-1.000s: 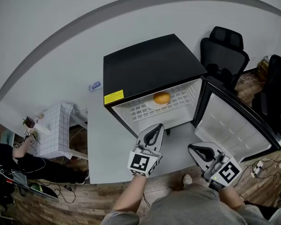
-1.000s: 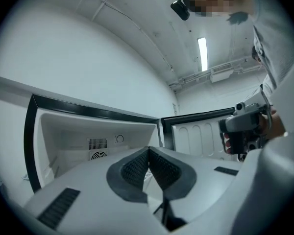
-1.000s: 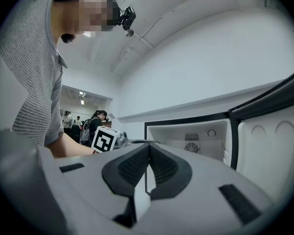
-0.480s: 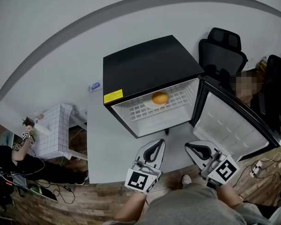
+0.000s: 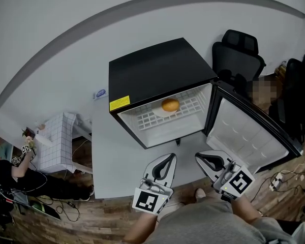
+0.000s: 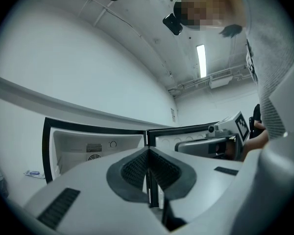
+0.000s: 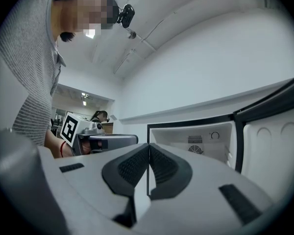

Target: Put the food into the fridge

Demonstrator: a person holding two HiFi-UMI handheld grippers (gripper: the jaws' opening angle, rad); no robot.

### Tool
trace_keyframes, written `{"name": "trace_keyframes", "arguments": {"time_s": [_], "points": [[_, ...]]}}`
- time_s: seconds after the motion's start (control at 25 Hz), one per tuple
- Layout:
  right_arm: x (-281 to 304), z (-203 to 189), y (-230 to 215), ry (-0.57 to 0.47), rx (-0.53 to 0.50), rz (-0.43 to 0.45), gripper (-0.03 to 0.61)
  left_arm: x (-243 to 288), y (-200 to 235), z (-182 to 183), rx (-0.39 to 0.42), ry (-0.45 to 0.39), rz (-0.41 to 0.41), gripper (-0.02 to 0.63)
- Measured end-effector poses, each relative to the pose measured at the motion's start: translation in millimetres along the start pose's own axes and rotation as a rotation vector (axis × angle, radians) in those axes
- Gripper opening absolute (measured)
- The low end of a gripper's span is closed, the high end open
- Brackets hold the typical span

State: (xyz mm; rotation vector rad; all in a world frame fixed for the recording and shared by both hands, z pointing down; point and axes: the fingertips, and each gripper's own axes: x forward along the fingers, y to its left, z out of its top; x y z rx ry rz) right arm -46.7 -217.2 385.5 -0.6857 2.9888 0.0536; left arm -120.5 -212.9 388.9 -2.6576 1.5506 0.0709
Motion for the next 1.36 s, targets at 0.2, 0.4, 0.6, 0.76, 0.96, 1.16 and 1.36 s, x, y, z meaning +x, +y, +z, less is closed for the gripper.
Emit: {"name": "trace_keyframes", "arguments": {"time_s": [0.2, 0.4, 0.6, 0.76, 0.96, 1.16, 1.36], "points": [[1.3, 0.0, 0.2, 0.003, -0.001, 0.0, 0.012, -1.5, 2.2, -0.3, -0.005, 0.005, 0.008, 0.011], [2.5, 0.0, 1.7, 0.01, -0.013, 0.013, 0.012, 0.8, 2.0, -0.1, -0.007, 0.002, 0.003, 0.011], [0.8, -3.4, -2.5, 0.015, -0.012, -0.005, 0.012, 3.7, 0.3, 0.0, -0.001, 0.0, -0.005, 0.011], [0.9, -1.6, -3.1, 0.016, -0.013, -0.004, 0.012, 4.8, 0.1, -0.5, 0.0, -0.001, -0.007, 0.011], [1.2, -2.3, -4.4, 0.018, -0.013, -0.005, 0.012, 6.2, 0.3, -1.6, -0.004, 0.004, -0.008, 0.011], [1.7, -0.9, -1.6, 0.01, -0.007, 0.012, 0.012, 6.8, 0.6, -1.8, -0.003, 0.002, -0.007, 0.011], [-0.2, -3.4, -7.9, 0.019, -0.012, -0.019, 0.012, 7.9, -0.4, -1.2, -0.002, 0.0, -0.01, 0.011]]}}
